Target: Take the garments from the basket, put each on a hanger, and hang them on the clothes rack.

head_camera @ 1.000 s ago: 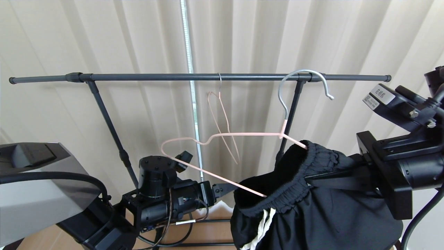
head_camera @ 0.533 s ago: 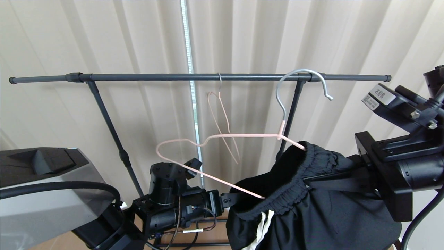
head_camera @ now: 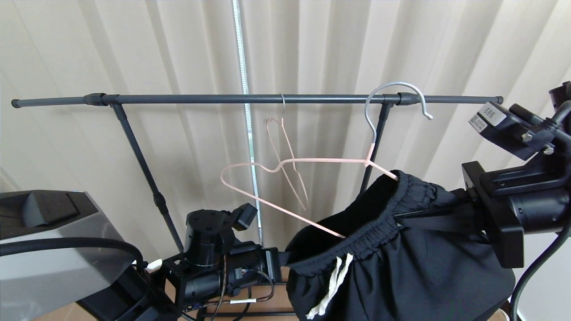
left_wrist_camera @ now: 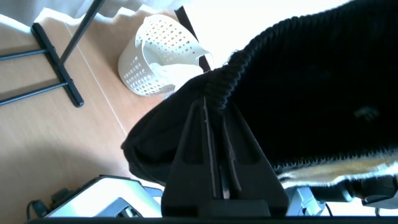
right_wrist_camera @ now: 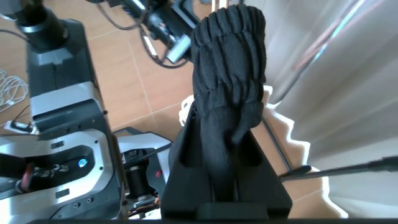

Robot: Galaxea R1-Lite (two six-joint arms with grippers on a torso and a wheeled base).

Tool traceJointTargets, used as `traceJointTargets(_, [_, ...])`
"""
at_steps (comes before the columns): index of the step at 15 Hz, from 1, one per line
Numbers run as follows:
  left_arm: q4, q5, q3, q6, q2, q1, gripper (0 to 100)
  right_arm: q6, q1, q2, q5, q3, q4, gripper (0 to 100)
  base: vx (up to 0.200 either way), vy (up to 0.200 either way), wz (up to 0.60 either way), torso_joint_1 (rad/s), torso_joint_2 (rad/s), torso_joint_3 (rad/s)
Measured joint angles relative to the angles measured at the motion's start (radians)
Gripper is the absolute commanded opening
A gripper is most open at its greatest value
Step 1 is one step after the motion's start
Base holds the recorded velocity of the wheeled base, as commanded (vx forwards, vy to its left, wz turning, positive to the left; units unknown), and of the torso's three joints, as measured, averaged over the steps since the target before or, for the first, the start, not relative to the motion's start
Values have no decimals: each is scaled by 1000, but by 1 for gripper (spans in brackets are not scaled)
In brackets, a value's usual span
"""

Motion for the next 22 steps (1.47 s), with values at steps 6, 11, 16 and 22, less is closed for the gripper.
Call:
traceJointTargets(6, [0,2,13,11,-30,47,0,-7,-41,11,-2,0,1,0,0,0,0,0,0,0])
traceJointTargets(11, [0,2,14,22,-32,115,0,-82,-76,13,-1,18,2,0,0,0,0,0,0,0])
traceJointTargets(16, [0,2,14,34,-33,154,0,-181,-122,19,-3,50,2,0,0,0,0,0,0,0])
traceJointTargets(22, [3,2,11,68,-42,183,0,-304,-151,45,-42,90,2,0,0,0,0,0,0,0])
